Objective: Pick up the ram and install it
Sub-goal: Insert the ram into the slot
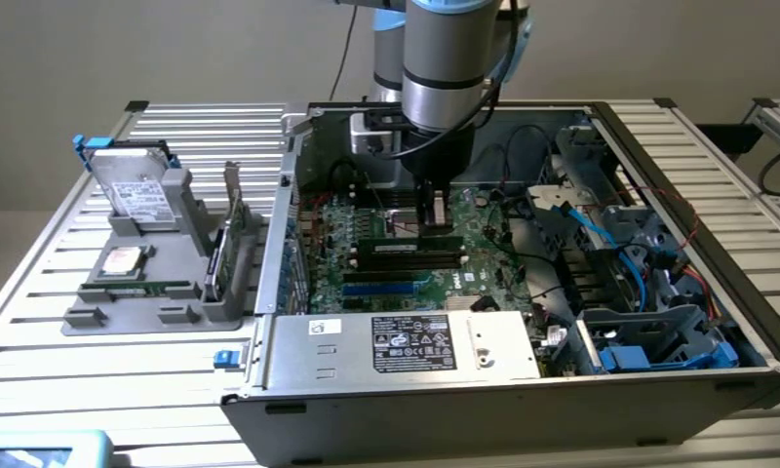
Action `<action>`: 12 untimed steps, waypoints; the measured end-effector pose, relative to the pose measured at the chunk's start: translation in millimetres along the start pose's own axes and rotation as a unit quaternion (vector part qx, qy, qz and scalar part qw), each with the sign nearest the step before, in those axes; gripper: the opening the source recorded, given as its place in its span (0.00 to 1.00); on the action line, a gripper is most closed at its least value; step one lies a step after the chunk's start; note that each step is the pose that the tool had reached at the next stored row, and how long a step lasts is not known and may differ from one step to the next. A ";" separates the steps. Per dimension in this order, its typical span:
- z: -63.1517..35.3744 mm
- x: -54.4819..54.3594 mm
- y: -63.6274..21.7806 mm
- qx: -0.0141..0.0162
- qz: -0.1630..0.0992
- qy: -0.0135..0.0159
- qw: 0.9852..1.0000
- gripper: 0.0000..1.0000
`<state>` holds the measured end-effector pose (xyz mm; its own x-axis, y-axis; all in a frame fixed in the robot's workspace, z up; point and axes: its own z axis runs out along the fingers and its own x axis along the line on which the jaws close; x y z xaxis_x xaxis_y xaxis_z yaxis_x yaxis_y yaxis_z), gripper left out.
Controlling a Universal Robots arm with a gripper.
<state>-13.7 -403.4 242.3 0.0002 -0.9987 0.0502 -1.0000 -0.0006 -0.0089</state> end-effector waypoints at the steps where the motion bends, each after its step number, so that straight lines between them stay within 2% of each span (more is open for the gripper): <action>1: 0.5 0.0 0.0 0.000 0.000 0.000 1.000 0.13; 12: 0.8 -0.7 -0.3 0.000 -0.004 -0.001 1.000 0.13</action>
<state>-13.4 -402.7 241.5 0.0087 -0.9988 0.0492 -0.9999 -0.0091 -0.0086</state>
